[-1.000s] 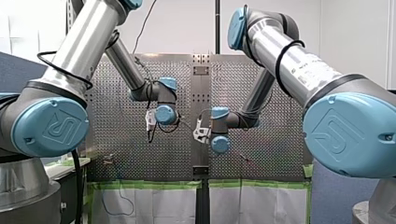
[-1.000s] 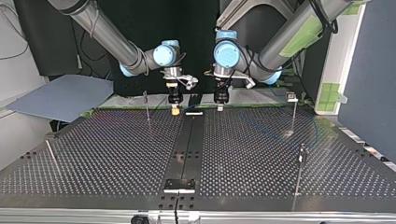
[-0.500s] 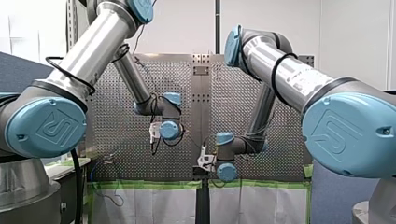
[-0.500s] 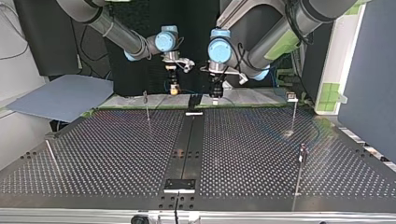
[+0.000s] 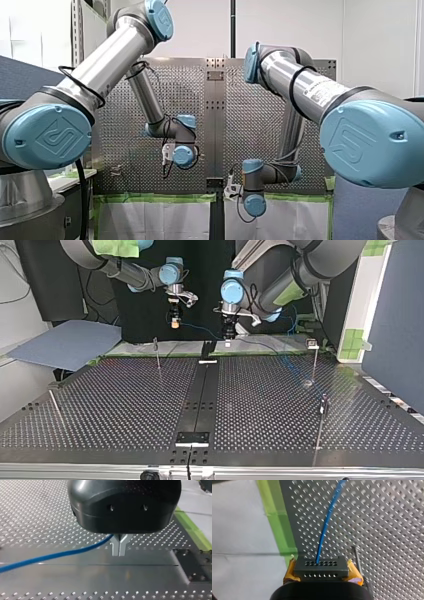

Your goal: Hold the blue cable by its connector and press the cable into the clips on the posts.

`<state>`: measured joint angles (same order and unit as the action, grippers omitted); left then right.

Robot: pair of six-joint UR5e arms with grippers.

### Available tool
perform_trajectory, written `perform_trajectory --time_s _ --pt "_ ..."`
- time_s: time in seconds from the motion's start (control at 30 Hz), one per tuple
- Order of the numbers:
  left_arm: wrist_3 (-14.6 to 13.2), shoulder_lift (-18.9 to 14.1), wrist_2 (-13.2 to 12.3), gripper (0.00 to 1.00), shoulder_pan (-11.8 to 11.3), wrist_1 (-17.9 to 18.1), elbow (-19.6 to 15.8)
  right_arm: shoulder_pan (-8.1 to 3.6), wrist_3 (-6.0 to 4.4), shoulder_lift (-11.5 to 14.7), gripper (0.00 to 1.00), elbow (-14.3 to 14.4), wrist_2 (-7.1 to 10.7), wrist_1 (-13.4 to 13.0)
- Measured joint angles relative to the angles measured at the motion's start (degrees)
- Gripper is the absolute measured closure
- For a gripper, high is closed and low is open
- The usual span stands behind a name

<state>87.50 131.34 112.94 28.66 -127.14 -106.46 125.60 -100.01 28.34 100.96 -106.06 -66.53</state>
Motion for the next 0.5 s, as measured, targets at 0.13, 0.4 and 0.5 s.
perform_trajectory --time_s 0.13,0.4,0.5 --pt "-0.9 2.1 0.3 1.0 1.0 0.6 0.7 -1.99 0.17 1.9 1.0 2.0 1.82 -2.0" --pt "-0.5 5.8 2.3 1.0 4.0 -1.8 3.8 -5.67 0.77 5.5 1.0 5.7 5.46 -5.7" --pt "0.7 7.2 3.4 1.0 5.5 -2.6 5.2 -7.15 1.0 7.0 1.0 7.2 6.94 -7.2"
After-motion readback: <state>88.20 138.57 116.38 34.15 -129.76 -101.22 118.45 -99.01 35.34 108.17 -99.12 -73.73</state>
